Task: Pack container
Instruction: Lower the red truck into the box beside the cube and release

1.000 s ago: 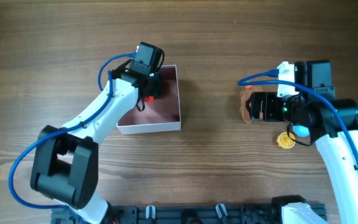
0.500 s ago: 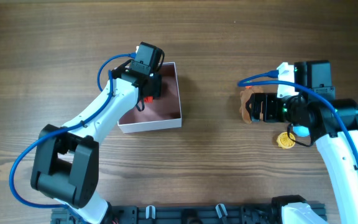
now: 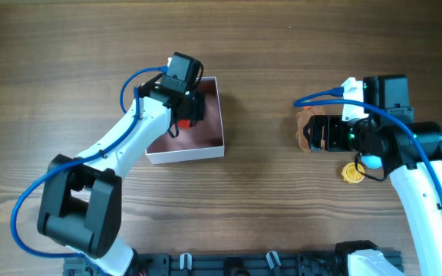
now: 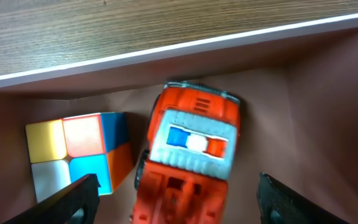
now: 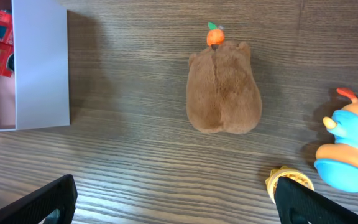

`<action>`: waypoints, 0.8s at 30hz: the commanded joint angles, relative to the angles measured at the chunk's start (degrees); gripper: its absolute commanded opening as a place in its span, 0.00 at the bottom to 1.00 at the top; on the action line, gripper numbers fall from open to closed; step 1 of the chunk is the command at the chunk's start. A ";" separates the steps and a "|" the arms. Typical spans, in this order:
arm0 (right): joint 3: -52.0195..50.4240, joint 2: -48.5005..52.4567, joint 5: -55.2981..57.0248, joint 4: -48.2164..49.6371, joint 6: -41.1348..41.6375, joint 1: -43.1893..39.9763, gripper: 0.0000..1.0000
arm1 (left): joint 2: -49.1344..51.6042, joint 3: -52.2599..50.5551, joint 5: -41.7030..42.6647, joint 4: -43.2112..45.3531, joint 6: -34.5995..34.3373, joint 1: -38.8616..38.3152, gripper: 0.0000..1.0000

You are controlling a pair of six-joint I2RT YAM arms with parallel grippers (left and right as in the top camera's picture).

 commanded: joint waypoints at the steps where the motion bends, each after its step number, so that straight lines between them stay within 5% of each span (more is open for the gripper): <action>1: 1.22 0.00 0.57 -0.04 -1.07 -0.13 1.00 | -5.51 0.28 0.55 -0.02 0.11 -3.08 0.76; 2: 1.22 0.00 0.57 -0.04 -1.07 -0.13 1.00 | -6.29 0.28 0.79 -0.02 0.17 -3.93 0.71; 5: 1.22 0.00 0.57 -0.04 -1.07 -0.13 1.00 | -7.23 0.28 7.26 -0.02 6.49 -7.58 0.11; 6: 1.22 0.00 0.57 -0.07 -1.07 -0.13 1.00 | -6.78 0.26 7.23 -0.02 7.50 -8.31 0.04; 24: 1.22 0.00 0.57 -0.59 -1.31 -0.13 1.00 | 4.92 0.26 3.50 11.43 10.88 -3.69 0.04</action>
